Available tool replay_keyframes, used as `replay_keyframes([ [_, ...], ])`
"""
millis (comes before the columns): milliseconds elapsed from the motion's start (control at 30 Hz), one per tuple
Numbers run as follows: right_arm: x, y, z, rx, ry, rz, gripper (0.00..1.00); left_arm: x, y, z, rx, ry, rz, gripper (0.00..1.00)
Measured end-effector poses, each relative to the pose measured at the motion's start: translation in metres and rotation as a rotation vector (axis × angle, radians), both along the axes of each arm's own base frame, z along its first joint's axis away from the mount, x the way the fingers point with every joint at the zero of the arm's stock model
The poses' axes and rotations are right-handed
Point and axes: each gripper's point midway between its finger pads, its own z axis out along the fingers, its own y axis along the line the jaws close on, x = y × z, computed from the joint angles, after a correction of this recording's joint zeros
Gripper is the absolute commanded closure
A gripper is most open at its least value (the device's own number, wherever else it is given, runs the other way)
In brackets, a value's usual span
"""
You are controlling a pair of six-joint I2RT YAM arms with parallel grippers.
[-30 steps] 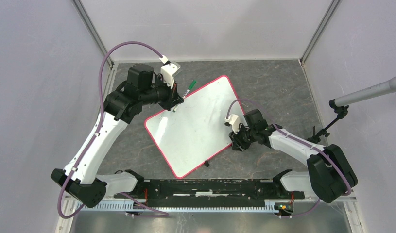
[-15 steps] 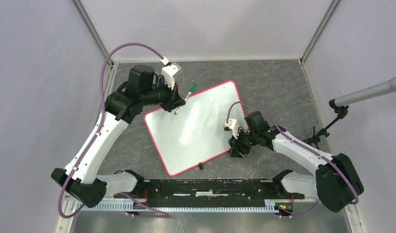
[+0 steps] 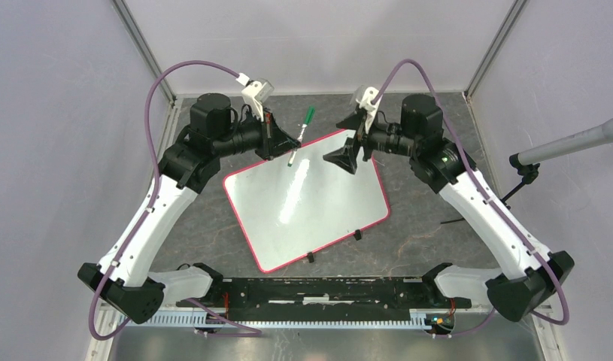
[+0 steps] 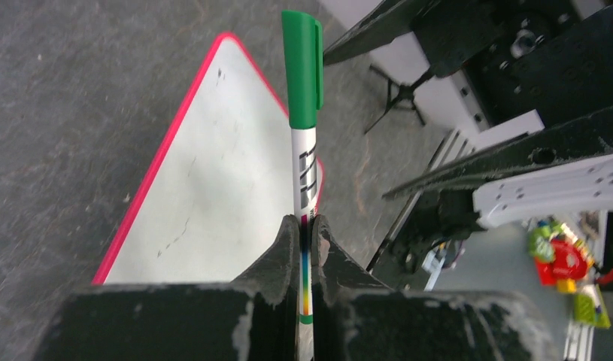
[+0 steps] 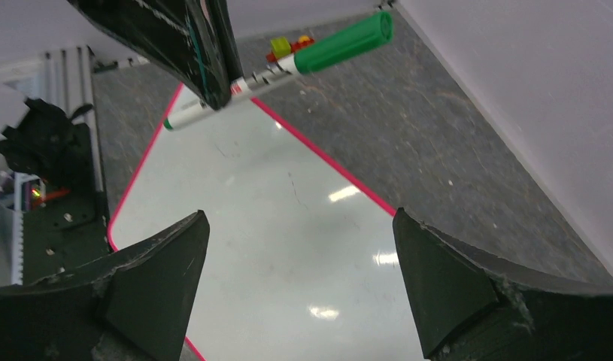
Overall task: Write a sentence on the whiteboard
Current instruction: Pick up the whiteboard marker at the center of the board, then open the whiteboard marker.
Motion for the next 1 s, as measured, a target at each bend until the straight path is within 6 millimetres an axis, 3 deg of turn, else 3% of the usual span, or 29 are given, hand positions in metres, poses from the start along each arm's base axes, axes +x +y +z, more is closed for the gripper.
replay_keyframes([
  [67, 0.002, 0.012, 0.012, 0.052, 0.021, 0.046, 0.02, 0.003, -0.003, 0.012, -0.045, -0.014, 0.015, 0.98],
  [300, -0.008, 0.041, 0.001, 0.162, 0.227, 0.18, 0.05, 0.016, -0.005, 0.047, -0.172, -0.066, 0.082, 0.98],
  [433, -0.019, 0.05, 0.018, 0.229, 0.252, 0.23, 0.08, 0.02, -0.003, 0.057, -0.218, -0.061, 0.103, 0.98],
  [733, -0.027, 0.06, 0.051, 0.352, 0.288, 0.273, 0.17, 0.021, -0.009, 0.067, -0.303, -0.038, 0.095, 0.98],
  [867, -0.024, 0.065, 0.052, 0.377, 0.324, 0.276, 0.19, 0.02, -0.012, 0.067, -0.32, -0.029, 0.078, 0.98],
  [1000, -0.02, 0.073, 0.045, 0.383, 0.367, 0.278, 0.29, 0.018, -0.016, 0.068, -0.343, -0.019, 0.056, 0.98],
])
